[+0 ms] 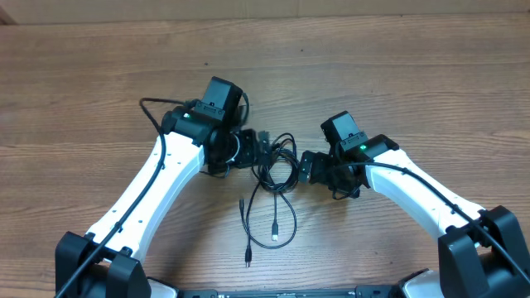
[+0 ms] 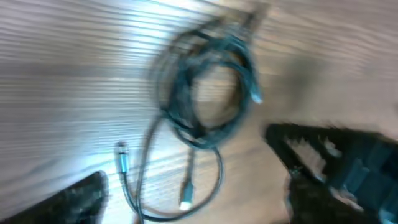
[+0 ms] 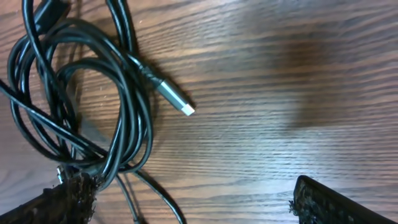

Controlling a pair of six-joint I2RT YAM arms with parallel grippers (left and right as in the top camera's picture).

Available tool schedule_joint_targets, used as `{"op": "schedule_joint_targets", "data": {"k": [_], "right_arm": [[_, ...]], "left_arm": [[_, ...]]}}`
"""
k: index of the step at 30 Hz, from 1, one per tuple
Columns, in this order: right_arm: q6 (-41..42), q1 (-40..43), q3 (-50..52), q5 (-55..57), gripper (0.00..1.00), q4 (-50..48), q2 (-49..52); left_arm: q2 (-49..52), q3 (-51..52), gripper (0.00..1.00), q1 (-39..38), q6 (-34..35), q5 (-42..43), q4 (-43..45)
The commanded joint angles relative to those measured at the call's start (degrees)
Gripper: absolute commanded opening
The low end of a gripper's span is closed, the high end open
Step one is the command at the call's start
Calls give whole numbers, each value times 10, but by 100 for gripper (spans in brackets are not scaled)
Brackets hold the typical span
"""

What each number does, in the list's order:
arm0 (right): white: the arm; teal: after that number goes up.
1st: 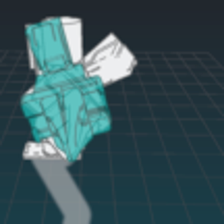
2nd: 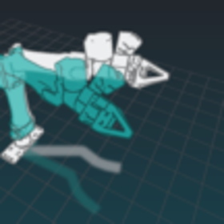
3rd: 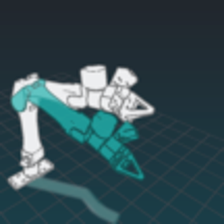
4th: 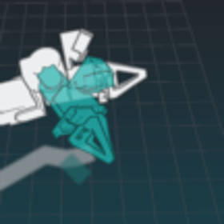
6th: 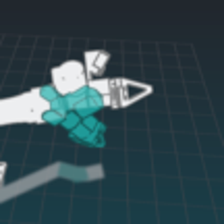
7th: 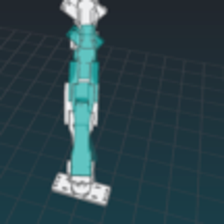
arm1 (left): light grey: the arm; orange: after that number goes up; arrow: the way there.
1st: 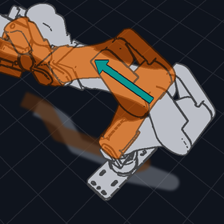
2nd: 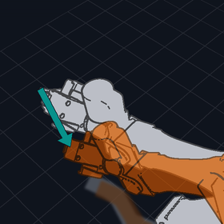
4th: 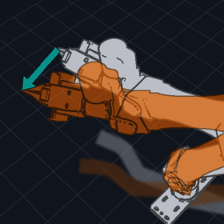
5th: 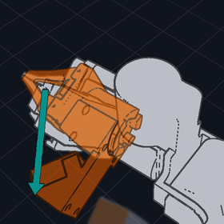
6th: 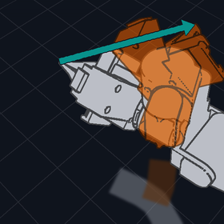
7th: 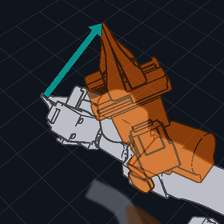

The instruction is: Untangle cables

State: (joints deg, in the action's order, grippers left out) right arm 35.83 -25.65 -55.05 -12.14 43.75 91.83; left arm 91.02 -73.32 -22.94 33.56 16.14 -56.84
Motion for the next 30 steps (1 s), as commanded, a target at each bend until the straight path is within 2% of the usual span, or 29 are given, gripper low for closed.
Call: {"op": "schedule_joint_targets", "data": {"k": [1, 2, 3, 7, 10, 17, 19, 21, 22, 24, 25, 26, 27, 30], "right_arm": [[15, 0, 0, 32, 100, -3, -9], [26, 0, 0, 43, 100, -3, -9], [33, 0, 0, 49, 100, -2, -9], [44, 2, 0, 50, 100, 0, -9], [44, 14, -3, 50, 100, 10, -10], [44, 71, -10, 32, 100, 34, -22], [44, 78, -9, 23, 100, 34, -21], [44, 80, -9, 18, 100, 34, -22], [44, 80, -9, 18, 100, 34, -21], [44, 80, -9, 18, 100, 34, -21], [44, 80, -9, 18, 100, 34, -21], [44, 80, -9, 18, 100, 34, -21], [44, 80, -9, 18, 100, 34, -21], [44, 80, -9, 15, 100, 35, -21]], "left_arm": [[-3, 2, 73, -17, 177, -98, 4], [-1, 10, 68, -28, 215, -104, 15], [1, 14, 69, -33, 236, -109, 19], [13, 33, 77, -45, 334, -112, 31], [32, 43, 98, -53, 386, -109, 36], [100, 43, 90, -67, 400, -60, 96], [124, 43, 80, -72, 399, -50, 114], [148, 43, 77, -76, 399, -45, 126], [162, 43, 70, -78, 399, -46, 132], [188, 43, 45, -79, 397, -55, 137], [196, 43, 25, -78, 396, -59, 136], [203, 43, 12, -78, 391, -58, 136], [209, 43, 4, -78, 383, -58, 136], [212, 43, 4, -77, 359, -61, 136]]}}
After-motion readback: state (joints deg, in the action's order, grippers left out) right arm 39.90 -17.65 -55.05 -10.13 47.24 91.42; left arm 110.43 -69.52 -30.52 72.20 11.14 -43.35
